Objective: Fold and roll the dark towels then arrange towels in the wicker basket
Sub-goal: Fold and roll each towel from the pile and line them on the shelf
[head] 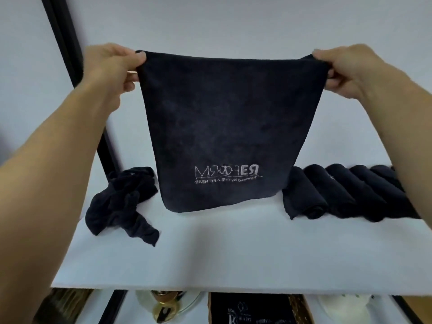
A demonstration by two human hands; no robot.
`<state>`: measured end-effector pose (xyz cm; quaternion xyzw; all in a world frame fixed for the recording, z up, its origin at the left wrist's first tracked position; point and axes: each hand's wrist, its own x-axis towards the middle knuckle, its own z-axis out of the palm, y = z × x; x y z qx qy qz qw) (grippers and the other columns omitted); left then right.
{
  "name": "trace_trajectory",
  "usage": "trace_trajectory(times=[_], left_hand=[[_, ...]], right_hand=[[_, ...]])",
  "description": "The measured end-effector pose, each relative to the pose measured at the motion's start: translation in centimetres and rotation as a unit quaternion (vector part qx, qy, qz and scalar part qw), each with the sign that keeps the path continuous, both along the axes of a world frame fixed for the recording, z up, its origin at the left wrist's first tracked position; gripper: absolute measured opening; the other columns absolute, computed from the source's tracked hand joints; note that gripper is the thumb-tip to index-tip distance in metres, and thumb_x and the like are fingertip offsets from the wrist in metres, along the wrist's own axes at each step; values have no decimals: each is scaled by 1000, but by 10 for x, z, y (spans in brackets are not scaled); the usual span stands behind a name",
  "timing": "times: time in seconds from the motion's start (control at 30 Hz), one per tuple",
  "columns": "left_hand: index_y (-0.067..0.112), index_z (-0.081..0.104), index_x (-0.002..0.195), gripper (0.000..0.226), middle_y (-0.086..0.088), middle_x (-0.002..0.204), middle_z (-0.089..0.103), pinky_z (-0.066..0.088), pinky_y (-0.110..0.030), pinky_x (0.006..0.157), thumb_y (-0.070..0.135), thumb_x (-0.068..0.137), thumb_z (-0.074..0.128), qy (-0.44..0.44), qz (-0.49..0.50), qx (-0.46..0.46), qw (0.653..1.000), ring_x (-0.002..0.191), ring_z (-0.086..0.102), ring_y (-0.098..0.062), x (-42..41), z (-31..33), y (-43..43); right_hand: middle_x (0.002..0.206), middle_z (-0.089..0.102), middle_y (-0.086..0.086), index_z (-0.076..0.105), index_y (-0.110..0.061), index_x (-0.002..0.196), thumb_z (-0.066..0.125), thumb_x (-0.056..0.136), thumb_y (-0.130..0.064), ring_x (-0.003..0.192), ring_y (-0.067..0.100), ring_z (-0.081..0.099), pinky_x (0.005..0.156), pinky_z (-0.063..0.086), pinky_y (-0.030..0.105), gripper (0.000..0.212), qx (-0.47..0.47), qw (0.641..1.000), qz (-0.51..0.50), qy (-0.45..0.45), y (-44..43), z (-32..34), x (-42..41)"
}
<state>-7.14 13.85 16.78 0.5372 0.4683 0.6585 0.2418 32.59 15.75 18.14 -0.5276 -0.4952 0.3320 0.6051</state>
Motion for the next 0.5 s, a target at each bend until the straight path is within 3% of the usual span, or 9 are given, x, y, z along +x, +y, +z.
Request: trace_trajectory(times=[0.13,0.23,0.3,0.37,0.5], left_hand=[[16,64,83,9,4,62,64,42,-22,58,11,84,72,-64,-34,-10,997,50,49,-8,5,5,14],[12,72,87,9,1,69,68,46,-19,65,7,81,75,-88,-74,-16,993,59,52,-9,2,2,19],[11,74,95,19,-3,81,66,50,-18,71,2,79,76,-44,-72,-10,996,66,57,-9,-3,0,20],[9,73,103,28,-5,87,62,53,-18,77,0,77,77,20,-43,4,999,70,59,-9,-7,-3,22],[10,73,109,32,-6,90,65,54,-19,81,7,77,79,155,34,18,987,77,60,-11,-11,-5,32]], right_hand=[[73,52,-5,61,-16,82,71,88,-19,54,6,38,47,23,17,12,-57,990,93,86,12,-1,10],[83,62,-3,67,-12,100,69,87,-9,63,6,46,57,34,17,13,-25,990,121,74,10,-5,11],[88,63,-3,72,-12,105,68,86,-1,69,7,53,63,41,17,23,8,995,101,11,8,-7,12],[88,63,-7,73,-16,109,71,83,-2,74,4,57,69,46,19,29,42,991,56,-111,5,-6,11],[80,63,-5,74,-15,100,72,84,-12,64,-3,54,66,41,16,17,117,939,-32,-320,7,-4,7]])
